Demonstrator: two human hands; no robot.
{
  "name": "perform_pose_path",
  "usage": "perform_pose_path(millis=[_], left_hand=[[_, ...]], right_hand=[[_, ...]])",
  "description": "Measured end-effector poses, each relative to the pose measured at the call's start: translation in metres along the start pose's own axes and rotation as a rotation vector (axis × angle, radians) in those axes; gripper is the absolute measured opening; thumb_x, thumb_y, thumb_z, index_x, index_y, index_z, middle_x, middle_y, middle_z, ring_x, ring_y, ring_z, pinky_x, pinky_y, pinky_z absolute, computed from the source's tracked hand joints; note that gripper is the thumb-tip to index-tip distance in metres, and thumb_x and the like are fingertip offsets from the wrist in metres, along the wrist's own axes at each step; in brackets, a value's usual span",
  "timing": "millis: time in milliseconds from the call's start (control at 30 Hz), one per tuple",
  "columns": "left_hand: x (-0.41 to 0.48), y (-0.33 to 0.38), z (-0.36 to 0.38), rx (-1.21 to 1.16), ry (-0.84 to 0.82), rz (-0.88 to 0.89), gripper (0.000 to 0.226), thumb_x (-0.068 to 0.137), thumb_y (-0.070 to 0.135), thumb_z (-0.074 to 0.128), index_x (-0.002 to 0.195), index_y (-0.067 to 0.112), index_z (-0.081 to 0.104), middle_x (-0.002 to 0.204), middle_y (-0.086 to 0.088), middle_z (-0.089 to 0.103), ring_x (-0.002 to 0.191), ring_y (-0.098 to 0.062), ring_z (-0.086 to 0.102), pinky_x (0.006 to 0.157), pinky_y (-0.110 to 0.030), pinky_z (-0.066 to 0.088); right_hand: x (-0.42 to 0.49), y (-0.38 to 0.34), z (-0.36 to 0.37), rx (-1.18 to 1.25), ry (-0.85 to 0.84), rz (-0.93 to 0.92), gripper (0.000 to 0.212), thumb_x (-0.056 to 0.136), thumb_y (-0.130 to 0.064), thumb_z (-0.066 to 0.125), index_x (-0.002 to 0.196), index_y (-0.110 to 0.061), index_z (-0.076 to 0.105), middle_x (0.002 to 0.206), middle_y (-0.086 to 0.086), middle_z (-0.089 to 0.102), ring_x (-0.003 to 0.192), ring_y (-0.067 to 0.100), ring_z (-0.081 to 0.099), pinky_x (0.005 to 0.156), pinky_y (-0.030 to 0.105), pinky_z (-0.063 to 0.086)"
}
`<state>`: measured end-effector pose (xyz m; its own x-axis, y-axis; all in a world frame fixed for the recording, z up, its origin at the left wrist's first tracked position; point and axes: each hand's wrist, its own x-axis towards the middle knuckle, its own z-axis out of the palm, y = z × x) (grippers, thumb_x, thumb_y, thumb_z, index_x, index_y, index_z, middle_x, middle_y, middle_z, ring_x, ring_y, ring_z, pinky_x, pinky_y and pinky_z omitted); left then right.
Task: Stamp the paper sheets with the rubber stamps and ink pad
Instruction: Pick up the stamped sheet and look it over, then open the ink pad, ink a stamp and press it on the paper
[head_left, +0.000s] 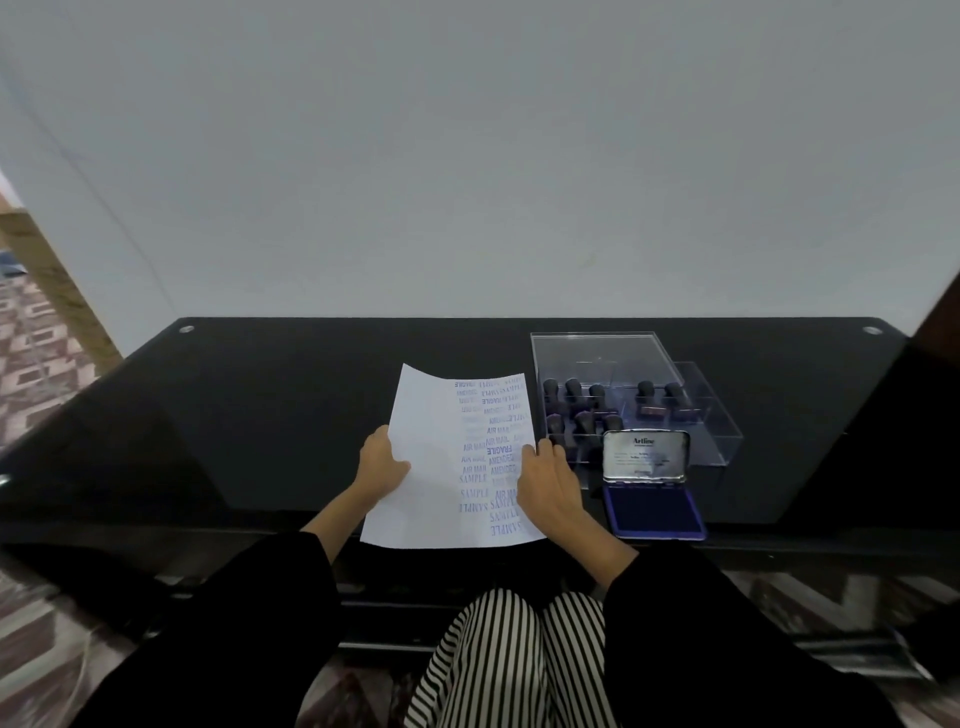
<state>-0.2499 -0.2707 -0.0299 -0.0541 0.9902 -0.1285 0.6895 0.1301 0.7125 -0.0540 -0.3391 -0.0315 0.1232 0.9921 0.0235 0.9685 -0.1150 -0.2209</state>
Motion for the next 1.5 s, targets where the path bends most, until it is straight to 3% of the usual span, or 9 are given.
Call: perform_pose_path(millis=[133, 233, 367, 600, 900, 1067, 1233, 1333, 1500], left_hand=[[-0.003, 0.001, 0.002, 0.069, -0.007, 0.041, 0.06, 0.084, -0.003, 0.057, 0.137, 0.0, 0.028, 0.134, -0.021, 0.037, 0.122, -0.031, 0.04, 0.098, -0.034, 0.037], [-0.002, 0.0, 0.001, 0.097, -0.02, 0.072, 0.054, 0.084, -0.001, 0.058, 0.132, 0.003, 0.035, 0.13, -0.02, 0.041, 0.118, -0.029, 0.042, 0.094, -0.032, 0.038], [-0.003, -0.001, 0.0, 0.165, -0.036, 0.093, 0.061, 0.086, 0.007, 0.059, 0.14, 0.005, 0.029, 0.134, -0.02, 0.038, 0.126, -0.032, 0.036, 0.101, -0.037, 0.035], [-0.007, 0.007, 0.002, 0.334, 0.035, 0.139, 0.059, 0.09, 0.018, 0.058, 0.142, 0.011, 0.03, 0.142, -0.012, 0.028, 0.13, -0.029, 0.027, 0.101, -0.039, 0.035], [-0.015, 0.069, 0.035, 0.178, -0.027, 0.389, 0.044, 0.092, 0.017, 0.055, 0.134, 0.015, 0.042, 0.145, -0.006, 0.037, 0.132, -0.023, 0.035, 0.109, -0.032, 0.029], [-0.02, 0.111, 0.057, 0.182, -0.13, 0.566, 0.047, 0.091, 0.021, 0.057, 0.136, 0.014, 0.042, 0.143, -0.007, 0.039, 0.132, -0.023, 0.036, 0.109, -0.031, 0.028], [-0.023, 0.15, 0.066, 0.243, -0.26, 0.739, 0.053, 0.089, 0.023, 0.06, 0.136, 0.008, 0.041, 0.137, -0.013, 0.045, 0.129, -0.026, 0.037, 0.104, -0.029, 0.028], [-0.015, 0.163, 0.072, 0.392, -0.385, 0.763, 0.071, 0.088, 0.036, 0.06, 0.144, 0.007, 0.029, 0.148, -0.012, 0.033, 0.138, -0.026, 0.027, 0.112, -0.033, 0.02], [-0.004, 0.165, 0.084, 0.59, -0.479, 0.754, 0.091, 0.083, 0.044, 0.064, 0.148, 0.007, 0.013, 0.155, -0.009, 0.014, 0.143, -0.025, 0.011, 0.116, -0.035, 0.013]], right_hand=[[-0.004, -0.005, 0.002, -0.114, -0.009, -0.023, 0.035, 0.094, -0.013, 0.041, 0.127, -0.002, 0.038, 0.131, 0.015, 0.039, 0.12, 0.027, 0.039, 0.09, 0.032, 0.045], [-0.005, -0.005, 0.001, -0.173, -0.038, -0.034, 0.034, 0.094, -0.015, 0.041, 0.125, -0.001, 0.04, 0.127, 0.014, 0.041, 0.116, 0.026, 0.041, 0.088, 0.031, 0.046], [-0.005, -0.006, -0.004, -0.235, -0.074, -0.043, 0.034, 0.093, -0.013, 0.046, 0.124, 0.002, 0.042, 0.126, 0.016, 0.042, 0.113, 0.027, 0.044, 0.085, 0.029, 0.049], [-0.008, -0.004, -0.019, -0.219, -0.091, -0.089, 0.037, 0.092, -0.012, 0.05, 0.126, 0.003, 0.043, 0.129, 0.019, 0.042, 0.117, 0.03, 0.043, 0.09, 0.032, 0.049], [-0.006, 0.007, -0.055, -0.131, 0.043, -0.198, 0.031, 0.093, -0.007, 0.044, 0.122, -0.001, 0.049, 0.128, 0.016, 0.047, 0.12, 0.028, 0.042, 0.095, 0.036, 0.045], [0.007, 0.037, -0.086, -0.157, 0.142, -0.12, 0.03, 0.093, -0.012, 0.045, 0.119, -0.003, 0.054, 0.126, 0.015, 0.051, 0.122, 0.029, 0.042, 0.093, 0.038, 0.043], [0.028, 0.074, -0.106, -0.135, 0.104, 0.01, 0.028, 0.089, -0.007, 0.046, 0.112, -0.005, 0.062, 0.116, 0.014, 0.059, 0.114, 0.031, 0.049, 0.086, 0.039, 0.046], [0.043, 0.092, -0.109, -0.092, 0.04, 0.062, 0.027, 0.087, -0.009, 0.048, 0.106, -0.008, 0.067, 0.108, 0.013, 0.066, 0.104, 0.031, 0.058, 0.08, 0.038, 0.052], [0.065, 0.11, -0.102, -0.067, -0.093, 0.04, 0.022, 0.086, -0.014, 0.054, 0.102, -0.008, 0.07, 0.104, 0.011, 0.07, 0.097, 0.028, 0.063, 0.084, 0.039, 0.054]])
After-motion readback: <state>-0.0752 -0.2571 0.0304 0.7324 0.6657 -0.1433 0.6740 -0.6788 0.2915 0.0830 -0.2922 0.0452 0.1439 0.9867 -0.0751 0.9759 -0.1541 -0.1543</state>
